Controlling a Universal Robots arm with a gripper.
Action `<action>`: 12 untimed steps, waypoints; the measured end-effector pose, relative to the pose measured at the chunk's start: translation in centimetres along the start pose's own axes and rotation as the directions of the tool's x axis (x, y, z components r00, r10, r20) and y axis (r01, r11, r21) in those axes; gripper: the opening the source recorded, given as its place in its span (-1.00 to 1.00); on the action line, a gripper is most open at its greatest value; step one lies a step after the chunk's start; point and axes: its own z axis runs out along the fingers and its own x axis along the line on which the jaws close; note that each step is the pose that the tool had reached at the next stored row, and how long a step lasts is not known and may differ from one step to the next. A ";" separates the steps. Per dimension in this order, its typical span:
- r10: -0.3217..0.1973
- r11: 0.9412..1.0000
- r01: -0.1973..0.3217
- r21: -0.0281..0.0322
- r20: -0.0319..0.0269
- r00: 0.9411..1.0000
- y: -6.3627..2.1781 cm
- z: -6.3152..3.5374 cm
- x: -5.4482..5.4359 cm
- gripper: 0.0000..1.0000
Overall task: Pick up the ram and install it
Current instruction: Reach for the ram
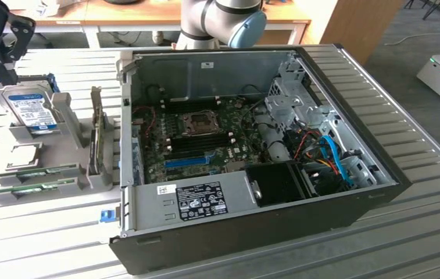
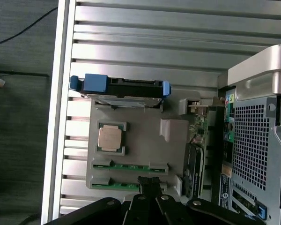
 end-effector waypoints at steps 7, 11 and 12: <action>0.000 1.000 0.000 0.000 0.000 1.000 0.02 0.01 0.4 -0.80; 0.000 1.000 0.000 0.000 0.000 1.000 0.02 0.02 0.5 -0.80; 0.000 1.000 0.000 0.000 0.000 1.000 0.03 0.02 0.6 -0.80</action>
